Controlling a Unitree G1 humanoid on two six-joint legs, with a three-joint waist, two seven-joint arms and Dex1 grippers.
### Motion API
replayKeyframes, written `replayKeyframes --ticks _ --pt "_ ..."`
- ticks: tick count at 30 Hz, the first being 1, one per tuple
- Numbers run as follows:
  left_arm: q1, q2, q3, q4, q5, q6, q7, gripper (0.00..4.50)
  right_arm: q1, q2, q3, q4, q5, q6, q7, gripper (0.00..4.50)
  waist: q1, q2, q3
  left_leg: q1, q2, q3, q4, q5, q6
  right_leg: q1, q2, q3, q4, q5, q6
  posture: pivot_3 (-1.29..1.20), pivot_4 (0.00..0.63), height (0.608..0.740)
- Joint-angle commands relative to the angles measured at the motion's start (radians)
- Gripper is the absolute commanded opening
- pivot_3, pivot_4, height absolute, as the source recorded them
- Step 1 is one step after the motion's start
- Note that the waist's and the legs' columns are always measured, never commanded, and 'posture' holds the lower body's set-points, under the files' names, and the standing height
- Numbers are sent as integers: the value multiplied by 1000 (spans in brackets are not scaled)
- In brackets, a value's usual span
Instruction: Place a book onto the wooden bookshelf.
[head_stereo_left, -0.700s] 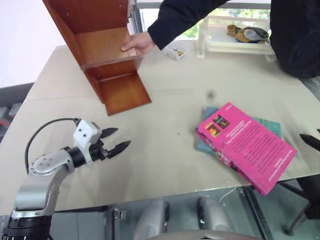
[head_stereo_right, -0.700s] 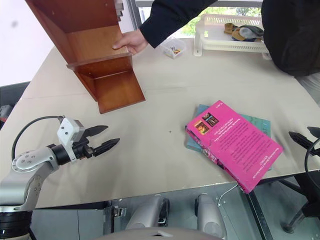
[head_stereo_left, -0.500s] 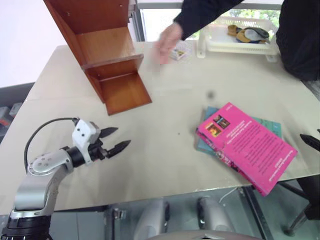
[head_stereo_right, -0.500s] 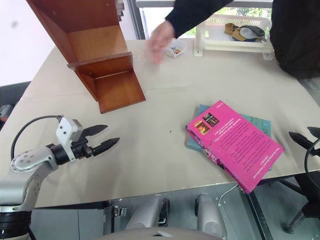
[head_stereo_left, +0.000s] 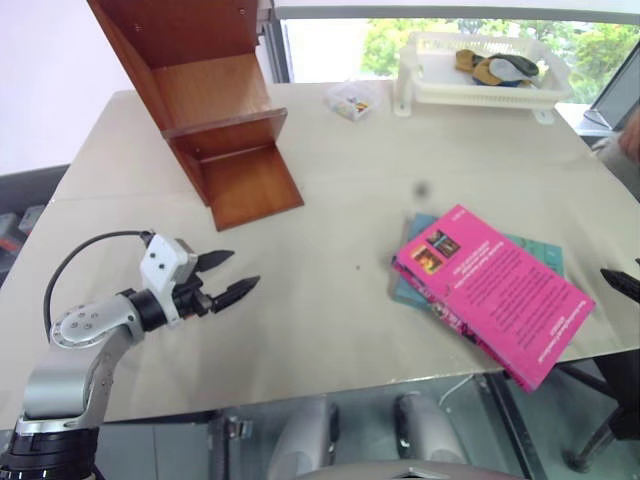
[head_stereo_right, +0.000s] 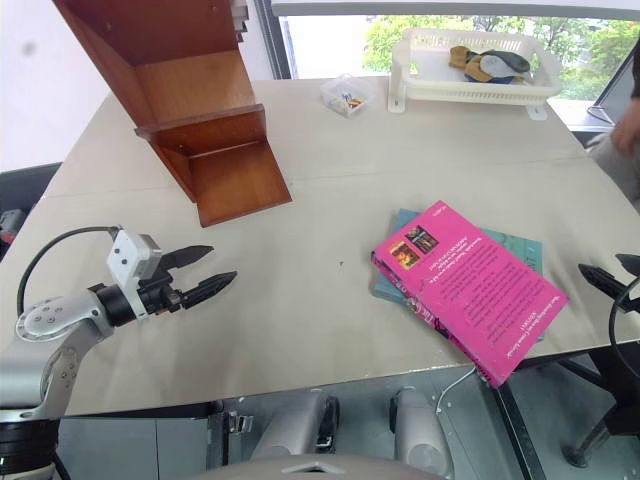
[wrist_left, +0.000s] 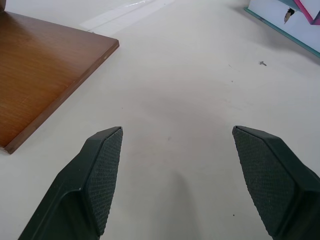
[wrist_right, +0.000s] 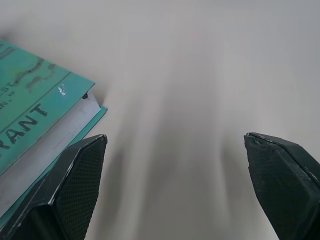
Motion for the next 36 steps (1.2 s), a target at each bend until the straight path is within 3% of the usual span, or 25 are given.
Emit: replayKeyframes --ticks 1,7,13,17,24,36 --pt "-3 17 29 -39 -16 -10 -4 3757 -2 -28 -27 -12 2 -14 3 4500 0 0 0 0 0 0 0 0 0 0 0 0 0 0 0 0 150 740" --pt "2 17 31 -48 -21 -8 -3 3757 63 -26 19 -52 -28 23 42 4500 2 0 0 0 0 0 0 0 0 0 0 0 0 0 0 0 150 740" --pt "39 29 63 -79 -78 -36 -85 3757 160 12 54 -233 27 167 117 4500 -3 1 -1 0 0 0 0 0 0 0 -1 1 0 0 0 0 150 740" --pt "65 60 135 -85 -246 18 -235 3757 209 44 87 -382 72 272 142 4500 -3 1 -1 1 4 1 0 0 0 0 -1 1 1 0 0 0 150 740" --pt "76 107 211 -109 -409 85 -352 3757 160 93 123 -423 65 296 108 4500 -2 1 -2 1 3 1 1 0 0 0 3 0 0 0 0 0 150 740" --pt "69 101 202 -107 -391 58 -353 3757 37 193 210 -466 80 374 65 4500 -1 0 -2 1 4 1 2 0 0 0 5 1 1 0 0 0 150 740"
